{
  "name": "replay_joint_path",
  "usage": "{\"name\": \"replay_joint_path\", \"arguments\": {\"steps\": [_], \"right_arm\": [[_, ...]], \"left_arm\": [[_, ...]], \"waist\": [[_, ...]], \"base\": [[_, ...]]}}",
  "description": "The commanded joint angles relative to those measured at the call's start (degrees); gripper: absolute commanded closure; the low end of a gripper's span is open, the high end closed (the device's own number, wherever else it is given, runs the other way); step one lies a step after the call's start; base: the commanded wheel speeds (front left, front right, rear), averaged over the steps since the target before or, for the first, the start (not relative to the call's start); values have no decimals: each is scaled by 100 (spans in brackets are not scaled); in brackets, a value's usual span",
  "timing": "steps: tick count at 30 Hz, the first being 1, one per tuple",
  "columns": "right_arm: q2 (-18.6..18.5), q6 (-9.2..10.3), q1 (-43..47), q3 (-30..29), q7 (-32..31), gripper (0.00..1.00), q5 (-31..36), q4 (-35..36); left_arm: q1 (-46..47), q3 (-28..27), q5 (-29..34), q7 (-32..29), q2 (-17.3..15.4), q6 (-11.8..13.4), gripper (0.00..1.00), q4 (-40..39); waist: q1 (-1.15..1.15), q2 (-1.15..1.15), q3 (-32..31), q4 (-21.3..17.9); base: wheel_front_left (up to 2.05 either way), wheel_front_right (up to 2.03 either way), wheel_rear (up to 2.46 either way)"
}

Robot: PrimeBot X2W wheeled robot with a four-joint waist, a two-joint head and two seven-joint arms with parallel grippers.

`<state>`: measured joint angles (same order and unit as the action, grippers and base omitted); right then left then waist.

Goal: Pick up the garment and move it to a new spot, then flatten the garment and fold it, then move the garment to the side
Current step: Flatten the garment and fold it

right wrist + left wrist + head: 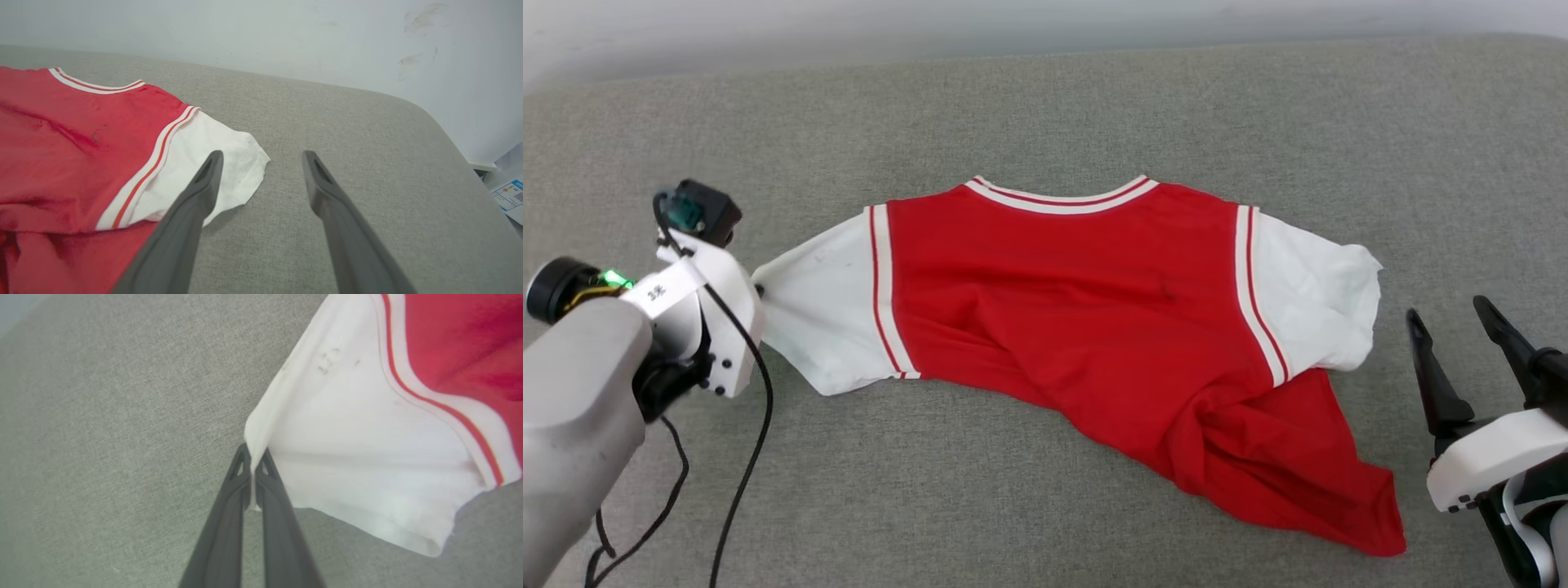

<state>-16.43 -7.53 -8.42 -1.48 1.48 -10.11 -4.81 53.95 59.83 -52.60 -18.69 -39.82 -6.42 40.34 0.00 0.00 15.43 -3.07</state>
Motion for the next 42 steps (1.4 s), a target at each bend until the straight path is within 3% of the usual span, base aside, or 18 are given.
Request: {"name": "replay_joint_path", "arguments": {"steps": [1, 4, 5, 7, 8, 13, 17, 21, 24, 27, 34, 38, 42], "right_arm": [[-37, 8, 50, -30, 1, 0, -7, -25], [-52, 8, 89, -76, -14, 0, -30, -43], [-67, 8, 97, -94, -20, 0, -42, -53], [-98, 8, 89, -132, -37, 0, -55, -65], [-117, 8, 71, -143, -39, 0, -56, -60], [-264, 8, -87, -212, -69, 0, -107, -50], [-706, 8, -434, -114, -208, 0, -148, -46], [-1308, 8, -892, 231, -441, 0, -102, -20], [-1524, 7, -1122, 465, -596, 0, -253, -10], [-2004, 8, -1442, 882, -1009, 0, -414, -79], [-2970, 9, -2042, 2291, -3013, 0, -1763, -279], [-3187, 8, -2377, 2619, -3838, 0, -2536, -629], [-3165, 8, -2659, 2834, -4131, 0, -2927, -980]], "left_arm": [[-122, 5, -3, 77, 34, 39, 100, 123], [-229, 1, -47, 295, 196, 23, 100, 345], [-246, -1, -43, 378, 253, 16, 94, 391], [-212, 17, 44, 624, 346, 12, 94, 468], [-166, 19, 116, 792, 365, 13, 0, 501], [-105, -25, 306, 1547, 596, 116, 0, 497], [-171, -150, 515, 2609, 771, 435, 0, 314], [-331, -329, 622, 3194, 773, 829, 0, -33], [-451, -444, 680, 3315, 750, 1041, 0, -312], [-659, -619, 822, 3379, 681, 1332, 0, -776], [-1104, -990, 1155, 3398, 522, 1702, 0, -1673], [-1148, -1102, 1282, 3398, 526, 1756, 0, -1930], [-1062, -1189, 1396, 3396, 579, 1771, 0, -2096]], "waist": [[0, 0, 6, -6], [0, 0, 9, 8], [0, 0, 2, 23], [0, 0, -25, 64], [0, 0, -44, 82], [0, 0, -180, 199], [0, 0, -367, 359], [0, 0, -426, 492], [0, 0, -427, 553], [0, 0, -390, 653], [0, 0, -242, 840], [0, 0, -91, 956], [0, 0, 91, 1089]], "base": [[0, 0, 0], [0, 0, 0], [0, 0, 0], [0, 0, 0], [0, 0, 0], [0, 0, 0], [0, 0, 0], [0, 0, 0], [0, 0, 0], [0, 0, 0], [0, 0, 0], [0, 0, 0], [0, 0, 0]]}}
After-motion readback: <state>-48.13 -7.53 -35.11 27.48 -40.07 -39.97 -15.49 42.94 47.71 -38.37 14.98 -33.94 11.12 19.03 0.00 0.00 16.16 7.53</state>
